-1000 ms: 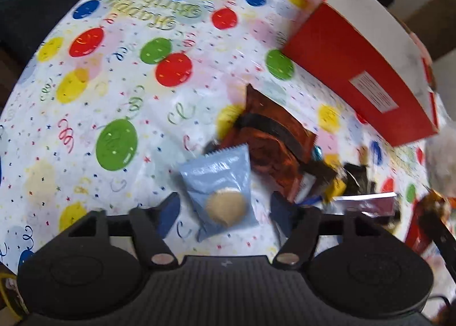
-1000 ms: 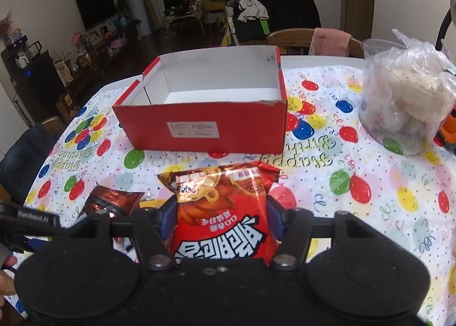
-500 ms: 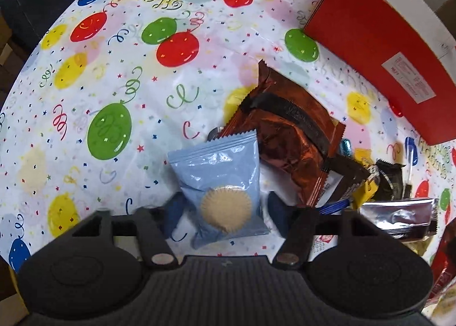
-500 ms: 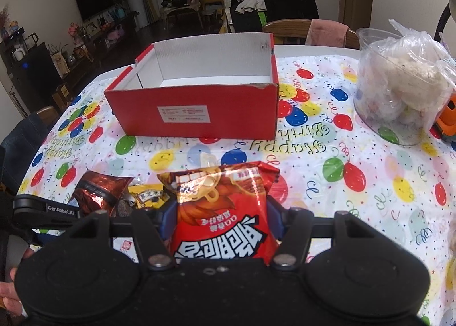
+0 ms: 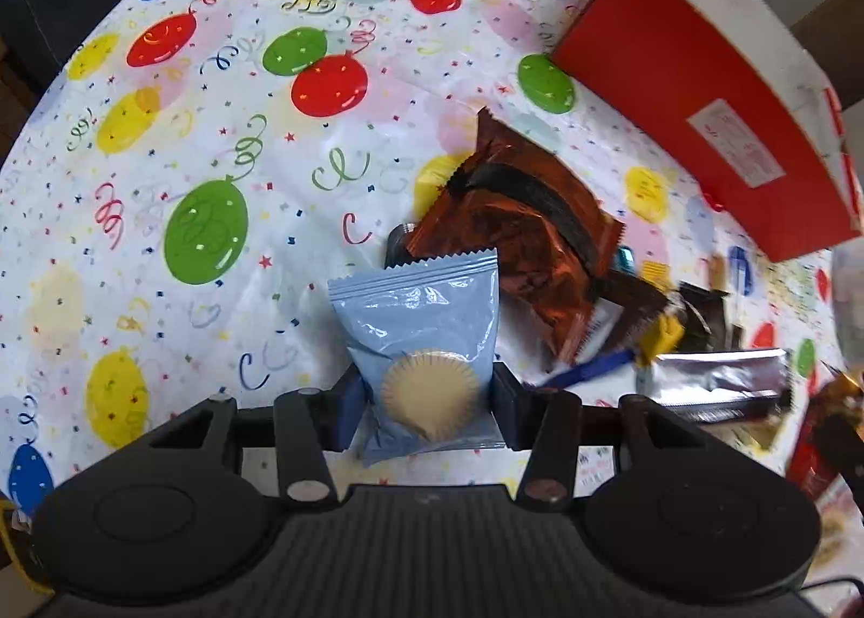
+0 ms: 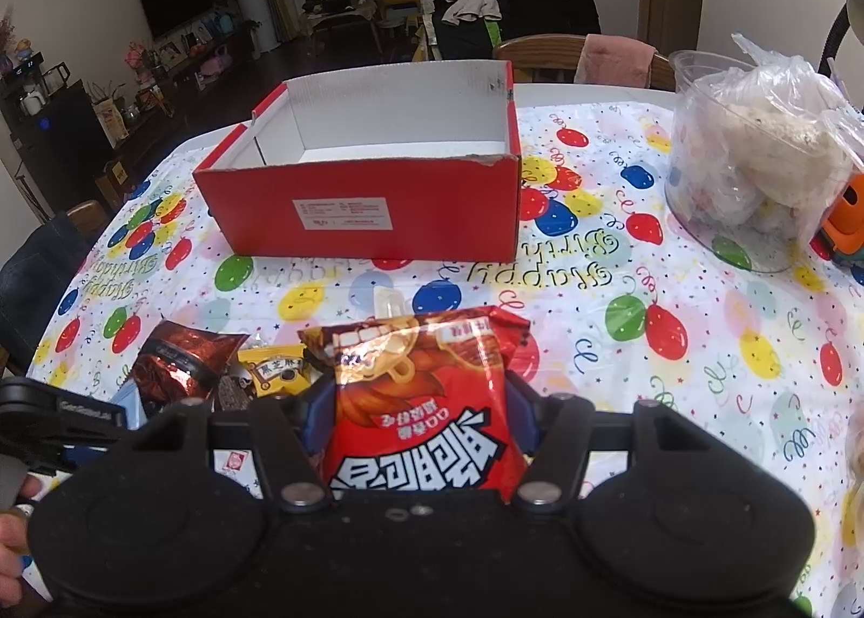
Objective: Organize snacks
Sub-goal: 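Carry both packets into the red box and open both grippers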
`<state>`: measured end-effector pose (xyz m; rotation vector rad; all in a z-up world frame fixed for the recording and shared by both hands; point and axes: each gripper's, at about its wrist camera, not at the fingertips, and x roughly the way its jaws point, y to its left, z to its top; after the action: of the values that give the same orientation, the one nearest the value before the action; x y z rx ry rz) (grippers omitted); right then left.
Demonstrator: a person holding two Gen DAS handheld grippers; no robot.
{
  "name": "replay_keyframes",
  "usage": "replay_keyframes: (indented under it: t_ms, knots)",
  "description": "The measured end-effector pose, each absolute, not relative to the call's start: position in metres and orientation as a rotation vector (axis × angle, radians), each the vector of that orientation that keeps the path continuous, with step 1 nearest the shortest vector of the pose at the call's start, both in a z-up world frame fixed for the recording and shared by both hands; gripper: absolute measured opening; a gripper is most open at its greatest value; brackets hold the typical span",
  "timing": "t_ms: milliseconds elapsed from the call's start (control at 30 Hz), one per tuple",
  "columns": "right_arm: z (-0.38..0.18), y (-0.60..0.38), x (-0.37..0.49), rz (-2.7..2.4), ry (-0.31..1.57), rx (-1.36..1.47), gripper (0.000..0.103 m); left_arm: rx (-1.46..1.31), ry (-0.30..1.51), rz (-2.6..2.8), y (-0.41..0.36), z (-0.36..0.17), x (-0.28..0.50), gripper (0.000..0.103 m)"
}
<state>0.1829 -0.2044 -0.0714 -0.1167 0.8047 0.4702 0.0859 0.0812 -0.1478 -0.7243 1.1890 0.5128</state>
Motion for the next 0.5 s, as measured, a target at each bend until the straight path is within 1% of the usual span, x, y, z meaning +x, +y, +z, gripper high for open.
replay_keyframes:
  t_ms: [233, 500]
  knots:
    - [-0.054, -0.198, 0.191, 0.489, 0.765, -0.114, 0.061, -0.645, 1.115, 0.414, 0.079, -0.1, 0.094, 0.048]
    - [-0.016, -0.185, 0.24, 0.51, 0.69, -0.108, 0.061, -0.527, 1.029, 0.314, 0.078, -0.041, 0.154, 0.048]
